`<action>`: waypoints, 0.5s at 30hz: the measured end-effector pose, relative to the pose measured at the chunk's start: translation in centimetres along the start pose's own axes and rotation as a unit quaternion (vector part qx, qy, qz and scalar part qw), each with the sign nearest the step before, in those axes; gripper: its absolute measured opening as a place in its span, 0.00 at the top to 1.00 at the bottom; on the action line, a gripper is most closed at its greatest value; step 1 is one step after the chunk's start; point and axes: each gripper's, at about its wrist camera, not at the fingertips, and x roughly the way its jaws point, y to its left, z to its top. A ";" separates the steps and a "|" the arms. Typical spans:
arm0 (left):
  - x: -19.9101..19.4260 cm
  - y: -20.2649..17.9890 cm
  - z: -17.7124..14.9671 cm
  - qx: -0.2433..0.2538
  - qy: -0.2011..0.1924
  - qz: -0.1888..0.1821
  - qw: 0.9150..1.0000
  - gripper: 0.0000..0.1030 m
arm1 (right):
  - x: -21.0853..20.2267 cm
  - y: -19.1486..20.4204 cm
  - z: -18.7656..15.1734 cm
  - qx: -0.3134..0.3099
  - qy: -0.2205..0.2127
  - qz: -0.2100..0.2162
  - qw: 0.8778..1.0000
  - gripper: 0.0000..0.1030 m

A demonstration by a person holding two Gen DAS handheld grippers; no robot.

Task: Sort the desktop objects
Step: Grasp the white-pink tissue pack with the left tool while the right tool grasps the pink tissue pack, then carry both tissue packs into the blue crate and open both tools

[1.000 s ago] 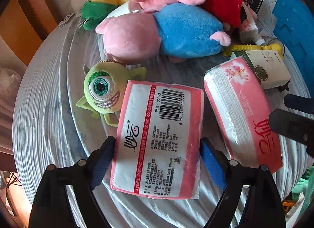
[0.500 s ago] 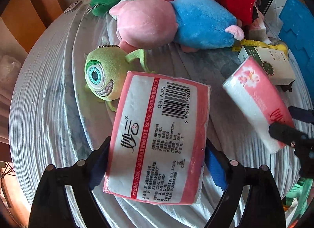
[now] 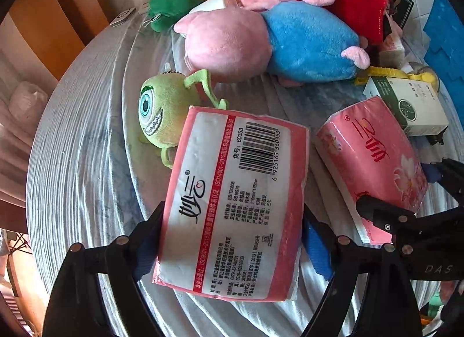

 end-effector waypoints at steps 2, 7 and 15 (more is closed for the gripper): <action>-1.3 -0.3 0.0 -0.003 -0.012 -0.011 1.000 0.18 | -1.6 -0.3 -0.3 0.003 -0.020 -0.018 1.000 0.14; -5.8 -2.2 0.0 0.007 -0.052 -0.033 0.998 0.18 | -8.0 -2.0 -0.7 0.022 -0.083 -0.022 0.996 0.14; -15.6 -8.1 3.0 0.039 -0.160 -0.067 0.984 0.18 | -21.4 -7.3 -4.4 0.057 -0.217 -0.082 0.971 0.14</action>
